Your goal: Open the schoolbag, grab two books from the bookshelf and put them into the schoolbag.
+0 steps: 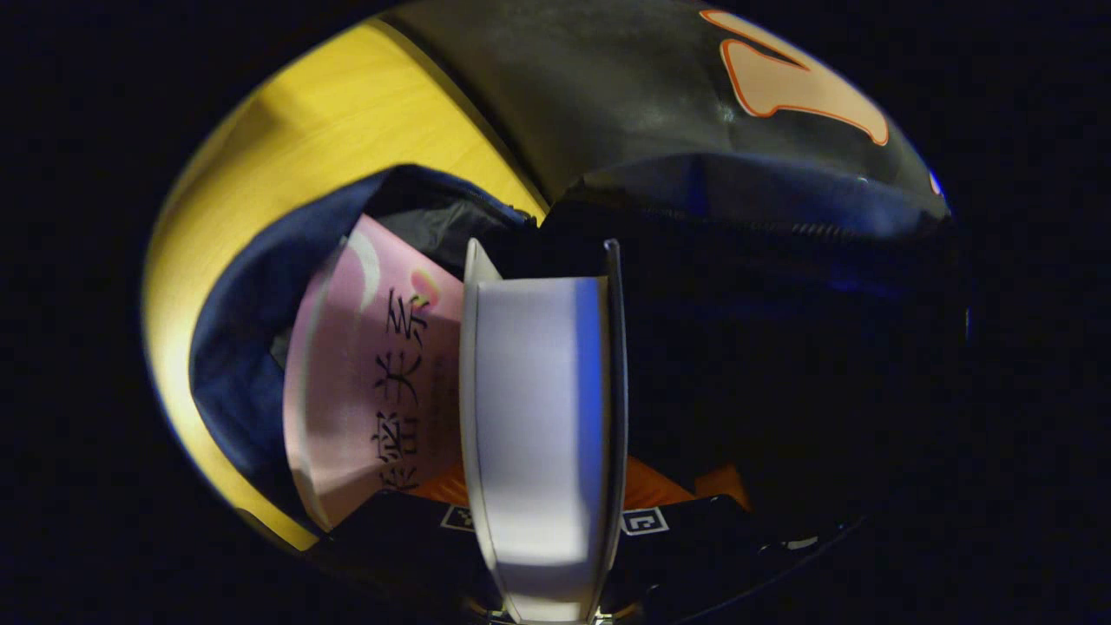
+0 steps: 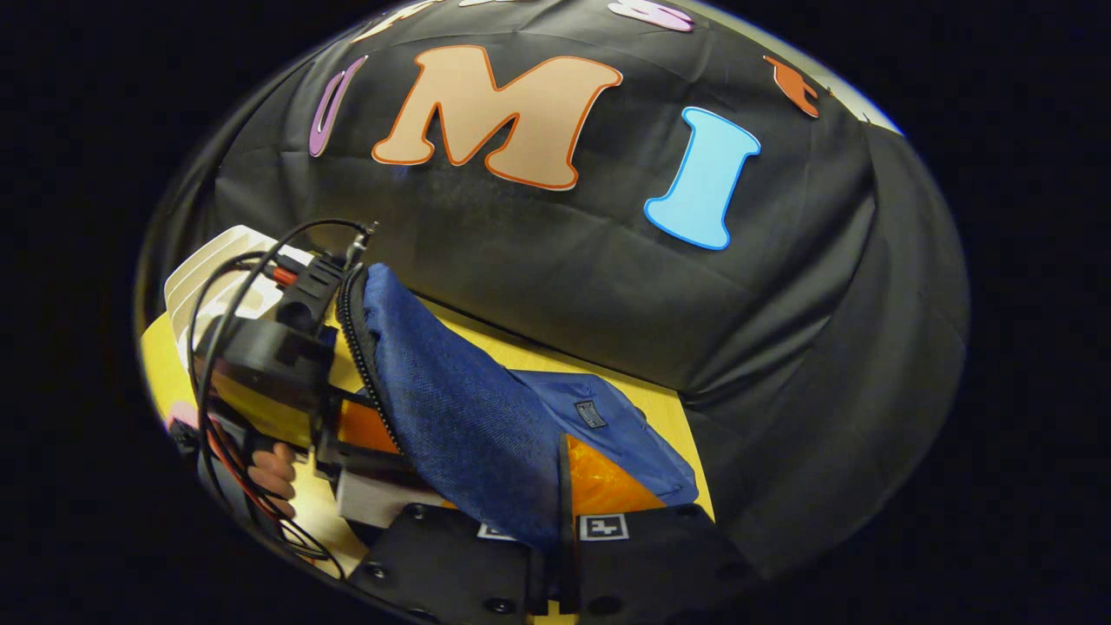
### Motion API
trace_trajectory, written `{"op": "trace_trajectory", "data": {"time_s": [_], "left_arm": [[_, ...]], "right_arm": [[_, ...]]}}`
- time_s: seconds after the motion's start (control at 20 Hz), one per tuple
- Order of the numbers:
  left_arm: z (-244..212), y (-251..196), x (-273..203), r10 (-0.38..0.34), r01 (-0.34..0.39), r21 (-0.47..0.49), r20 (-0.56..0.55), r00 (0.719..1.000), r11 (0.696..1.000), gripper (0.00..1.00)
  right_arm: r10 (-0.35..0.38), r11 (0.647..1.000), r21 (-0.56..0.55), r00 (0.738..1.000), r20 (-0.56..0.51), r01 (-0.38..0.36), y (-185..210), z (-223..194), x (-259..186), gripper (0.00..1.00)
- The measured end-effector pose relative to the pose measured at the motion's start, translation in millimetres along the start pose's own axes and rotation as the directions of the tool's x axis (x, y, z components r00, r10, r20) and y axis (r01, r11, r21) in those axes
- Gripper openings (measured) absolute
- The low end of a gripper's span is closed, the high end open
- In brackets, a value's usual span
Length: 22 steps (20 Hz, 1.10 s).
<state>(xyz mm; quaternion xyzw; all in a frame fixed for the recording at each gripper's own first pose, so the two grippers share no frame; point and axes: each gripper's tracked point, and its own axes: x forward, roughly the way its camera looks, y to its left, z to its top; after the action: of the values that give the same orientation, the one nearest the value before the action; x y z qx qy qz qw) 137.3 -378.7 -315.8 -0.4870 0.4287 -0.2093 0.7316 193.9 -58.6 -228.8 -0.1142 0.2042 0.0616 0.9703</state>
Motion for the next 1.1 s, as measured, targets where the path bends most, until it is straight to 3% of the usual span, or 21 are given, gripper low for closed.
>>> {"op": "trace_trajectory", "data": {"time_s": [0.2, 0.3, 0.35, 0.55, 0.7, 0.85, 1.05, 1.1], "left_arm": [[-0.9, 4.6, -1.0, 0.017, -0.016, 0.027, -0.012, 1.0, 1.0, 0.38], [0.7, 10.7, -10.2, 0.079, -0.078, 0.089, -0.007, 0.997, 0.993, 0.41], [4.3, 15.9, -17.8, 0.123, -0.122, 0.134, 0.004, 0.992, 0.983, 0.52], [9.0, 10.3, -64.5, 0.174, -0.184, 0.238, 0.062, 0.983, 0.954, 0.95], [3.8, -0.9, -112.5, 0.201, -0.221, 0.331, 0.093, 0.975, 0.918, 0.95], [6.7, -15.9, -161.8, 0.23, -0.264, 0.42, 0.131, 0.964, 0.869, 0.95], [22.9, -44.8, -228.3, 0.229, -0.31, 0.449, 0.227, 0.947, 0.838, 0.95], [31.1, -48.7, -243.6, 0.233, -0.335, 0.445, 0.267, 0.935, 0.831, 0.95]], "right_arm": [[-0.007, 1.0, 0.007, 1.0, -0.002, 0.007, -2.0, -0.5, 0.7, 0.06], [-0.004, 1.0, 0.016, 1.0, -0.009, 0.004, -5.2, -3.5, 1.1, 0.06], [-0.002, 1.0, 0.025, 1.0, -0.011, 0.002, -6.6, -4.0, 1.4, 0.06], [0.015, 0.999, 0.05, 1.0, -0.014, -0.014, -9.7, -6.2, 1.3, 0.06], [0.069, 0.996, 0.065, 0.997, -0.027, -0.067, -4.1, -10.7, -6.2, 0.07], [0.152, 0.981, 0.128, 0.988, -0.033, -0.146, 4.9, -13.1, -20.5, 0.3], [0.275, 0.946, 0.181, 0.961, -0.002, -0.27, 27.4, -6.6, -62.3, 0.73], [0.29, 0.943, 0.173, 0.957, 0.0, -0.286, 31.8, -6.1, -73.4, 0.79]]}}
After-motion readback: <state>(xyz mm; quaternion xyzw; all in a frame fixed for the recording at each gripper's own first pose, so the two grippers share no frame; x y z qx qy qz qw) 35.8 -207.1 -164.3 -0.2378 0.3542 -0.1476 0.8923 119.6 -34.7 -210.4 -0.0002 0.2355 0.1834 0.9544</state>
